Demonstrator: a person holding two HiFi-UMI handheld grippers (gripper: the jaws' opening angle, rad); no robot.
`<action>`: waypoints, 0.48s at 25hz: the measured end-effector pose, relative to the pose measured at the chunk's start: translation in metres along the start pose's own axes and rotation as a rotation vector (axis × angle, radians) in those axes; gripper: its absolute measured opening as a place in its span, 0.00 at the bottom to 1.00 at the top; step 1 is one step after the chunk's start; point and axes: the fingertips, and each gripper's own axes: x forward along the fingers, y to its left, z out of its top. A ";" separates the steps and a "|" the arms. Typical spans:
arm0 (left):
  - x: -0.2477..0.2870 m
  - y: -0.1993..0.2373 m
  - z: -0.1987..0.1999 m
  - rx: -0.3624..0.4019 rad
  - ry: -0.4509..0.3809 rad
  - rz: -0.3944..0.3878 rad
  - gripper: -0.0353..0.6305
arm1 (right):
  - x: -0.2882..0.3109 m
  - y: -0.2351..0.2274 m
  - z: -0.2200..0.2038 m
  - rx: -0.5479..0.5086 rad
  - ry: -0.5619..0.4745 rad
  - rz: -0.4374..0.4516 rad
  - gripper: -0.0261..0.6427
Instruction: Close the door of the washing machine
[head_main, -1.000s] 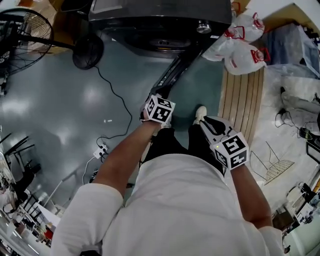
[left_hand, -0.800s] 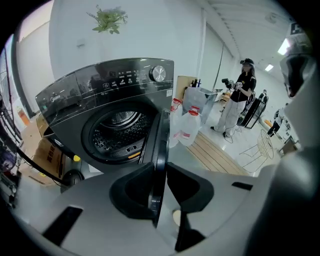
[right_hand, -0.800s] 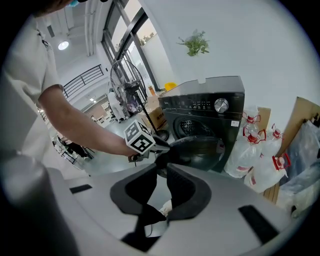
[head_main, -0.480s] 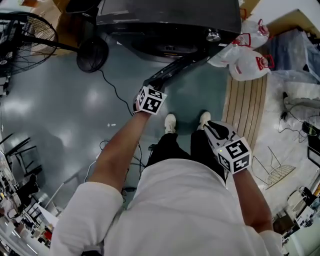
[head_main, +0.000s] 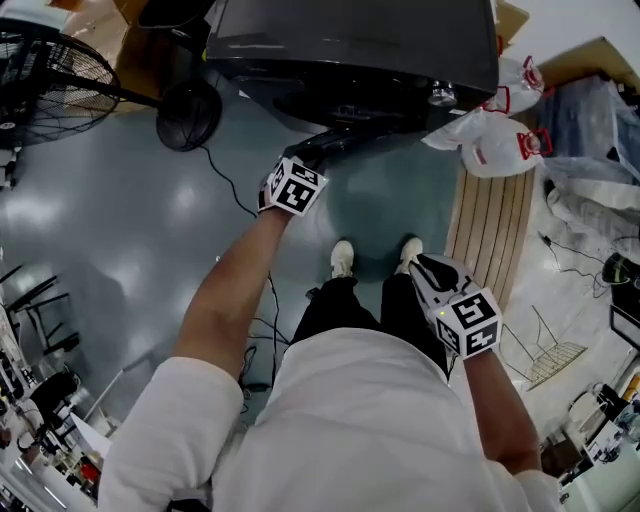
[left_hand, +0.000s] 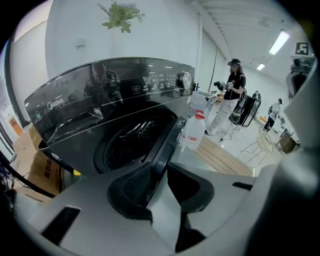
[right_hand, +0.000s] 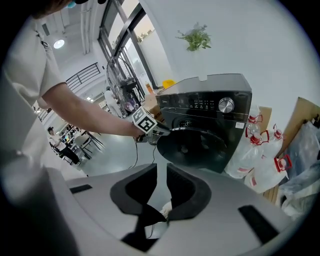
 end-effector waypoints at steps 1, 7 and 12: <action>0.002 0.006 0.003 0.006 -0.005 -0.002 0.21 | 0.002 0.000 0.002 0.000 0.001 0.000 0.14; 0.012 0.037 0.020 0.053 -0.034 -0.020 0.21 | 0.012 0.002 0.011 0.001 0.004 -0.002 0.14; 0.019 0.056 0.031 0.078 -0.039 -0.025 0.21 | 0.014 0.001 0.014 0.009 0.005 -0.008 0.14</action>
